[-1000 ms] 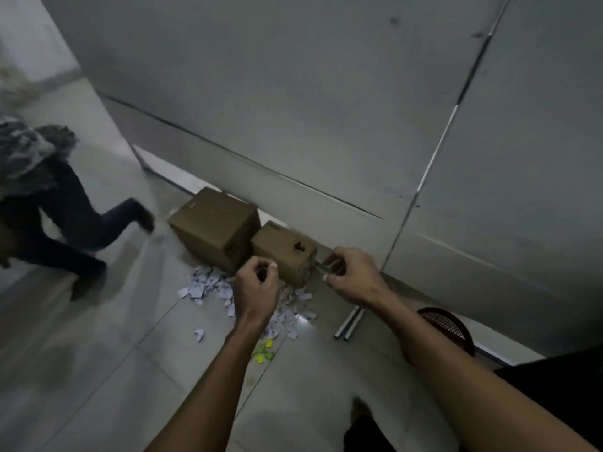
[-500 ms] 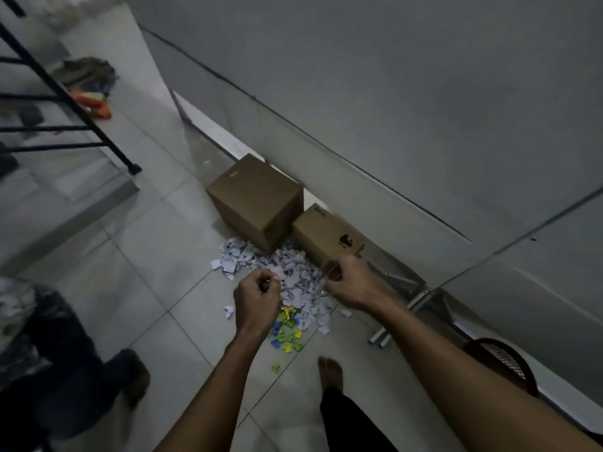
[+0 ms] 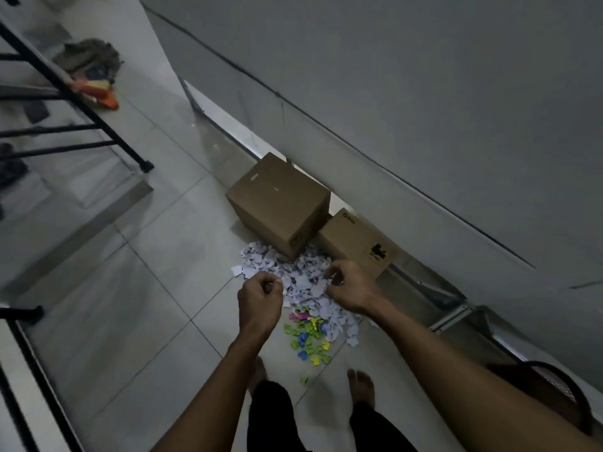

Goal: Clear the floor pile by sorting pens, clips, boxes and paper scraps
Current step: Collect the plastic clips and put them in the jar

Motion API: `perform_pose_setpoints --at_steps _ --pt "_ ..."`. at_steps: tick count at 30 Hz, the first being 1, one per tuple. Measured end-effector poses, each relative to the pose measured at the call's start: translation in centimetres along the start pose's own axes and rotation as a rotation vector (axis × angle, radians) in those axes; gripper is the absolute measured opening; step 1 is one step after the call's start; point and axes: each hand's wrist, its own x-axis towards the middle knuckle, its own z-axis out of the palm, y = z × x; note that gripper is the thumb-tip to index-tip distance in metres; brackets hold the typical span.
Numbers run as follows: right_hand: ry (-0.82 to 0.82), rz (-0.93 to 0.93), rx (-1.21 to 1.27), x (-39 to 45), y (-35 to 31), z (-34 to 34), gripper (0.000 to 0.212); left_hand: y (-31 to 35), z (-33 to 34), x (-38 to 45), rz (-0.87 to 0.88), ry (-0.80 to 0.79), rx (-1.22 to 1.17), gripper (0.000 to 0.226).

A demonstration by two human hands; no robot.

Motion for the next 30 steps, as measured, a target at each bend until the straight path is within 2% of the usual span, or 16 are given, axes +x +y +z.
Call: perform_pose_setpoints --at_steps 6,12,16,23,30 --pt "0.134 0.098 0.096 3.1 -1.9 2.5 0.021 -0.3 -1.1 7.1 0.099 -0.203 0.102 0.015" --pt "0.304 0.311 0.304 4.1 -2.2 7.6 0.015 -2.8 -1.0 13.3 0.287 -0.521 0.25 0.011" --pt "0.36 0.455 0.408 3.5 -1.4 12.3 0.017 -5.8 -0.7 14.8 0.342 -0.698 0.356 0.009" --pt "0.365 0.63 0.535 1.1 2.7 21.9 0.017 -14.1 0.8 12.5 0.282 -0.799 0.462 0.011" --pt "0.349 0.701 0.549 1.6 11.2 30.7 0.015 -23.7 6.0 10.8 0.268 -0.873 0.512 0.009"
